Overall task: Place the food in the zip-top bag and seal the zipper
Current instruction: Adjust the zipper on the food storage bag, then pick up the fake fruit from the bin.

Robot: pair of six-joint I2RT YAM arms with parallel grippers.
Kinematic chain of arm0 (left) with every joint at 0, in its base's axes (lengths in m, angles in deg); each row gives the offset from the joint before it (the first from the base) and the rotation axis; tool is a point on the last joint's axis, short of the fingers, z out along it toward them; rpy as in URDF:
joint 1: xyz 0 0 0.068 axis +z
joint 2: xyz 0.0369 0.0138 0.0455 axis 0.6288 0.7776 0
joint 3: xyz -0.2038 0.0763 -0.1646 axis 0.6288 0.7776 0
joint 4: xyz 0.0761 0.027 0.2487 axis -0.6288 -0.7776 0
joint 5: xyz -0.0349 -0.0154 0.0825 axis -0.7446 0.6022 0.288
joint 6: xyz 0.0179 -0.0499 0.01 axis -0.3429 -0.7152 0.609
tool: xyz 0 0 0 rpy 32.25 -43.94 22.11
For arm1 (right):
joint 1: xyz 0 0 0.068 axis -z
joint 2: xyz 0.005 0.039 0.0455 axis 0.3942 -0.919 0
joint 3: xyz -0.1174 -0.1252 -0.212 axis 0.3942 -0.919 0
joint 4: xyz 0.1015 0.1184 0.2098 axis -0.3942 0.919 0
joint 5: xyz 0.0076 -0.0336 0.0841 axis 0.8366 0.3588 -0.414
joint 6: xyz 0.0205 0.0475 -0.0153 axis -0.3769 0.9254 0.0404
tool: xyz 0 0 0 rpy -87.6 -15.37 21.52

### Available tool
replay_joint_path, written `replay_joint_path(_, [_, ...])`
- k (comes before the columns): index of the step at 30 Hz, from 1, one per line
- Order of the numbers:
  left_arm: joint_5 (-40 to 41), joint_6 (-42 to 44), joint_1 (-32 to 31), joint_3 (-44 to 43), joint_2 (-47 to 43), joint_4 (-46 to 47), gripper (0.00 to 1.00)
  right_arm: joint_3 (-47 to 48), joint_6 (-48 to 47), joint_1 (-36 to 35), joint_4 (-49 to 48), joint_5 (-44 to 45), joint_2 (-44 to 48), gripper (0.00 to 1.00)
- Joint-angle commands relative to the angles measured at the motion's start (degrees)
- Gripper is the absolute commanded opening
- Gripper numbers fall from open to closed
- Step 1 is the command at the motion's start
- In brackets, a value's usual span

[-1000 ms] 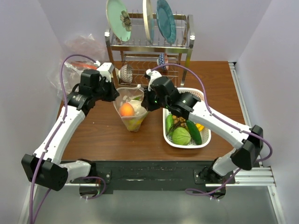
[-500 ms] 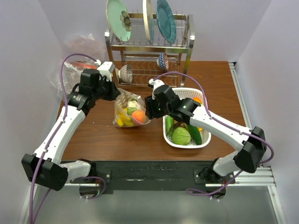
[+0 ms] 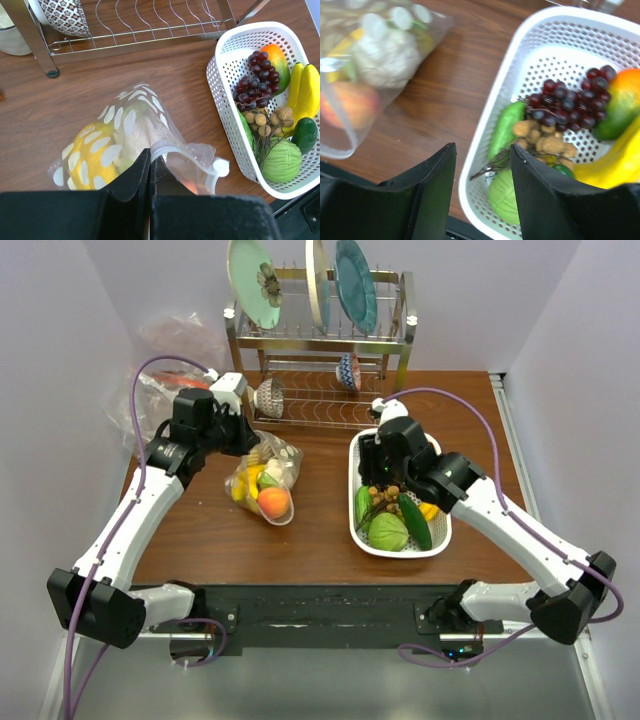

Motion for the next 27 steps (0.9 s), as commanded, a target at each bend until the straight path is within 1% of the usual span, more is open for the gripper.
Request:
replay_joint_path(1, [-1.71,-0.79,0.43,-0.12,-0.45,3.80,0.00,-3.29,-1.46,5.69,1.28,-5.50,-1.41,0.49])
replay_joint_path(10, [-2.50,-0.79,0.43,0.32,-0.80,3.80,0.00,-1.27,-1.90,6.13,0.49,-12.09,-11.25,0.40])
replay_joint_path(14, [-2.68,-0.79,0.43,0.50,-0.98,3.72,0.00,-4.34,0.21,6.22,-0.22,-12.98,-11.70,0.39])
replay_joint_path(17, [-3.38,-0.88,0.43,0.59,-0.98,3.89,0.00,-7.68,2.14,6.13,-0.57,-12.63,-9.60,0.45])
replay_joint_path(18, [-3.47,-0.88,0.43,0.59,-0.89,3.89,0.00,-8.47,2.58,6.21,-0.48,-11.93,-8.98,0.48])
replay_joint_path(24, [-3.99,-1.05,0.43,0.50,-0.63,4.50,0.00,-12.61,4.95,6.21,-0.04,-10.96,-6.95,0.52])
replay_joint_path(27, [-4.08,-1.06,0.43,0.59,-0.37,4.68,0.00,-13.49,5.22,6.13,-0.39,-7.89,-8.27,0.55])
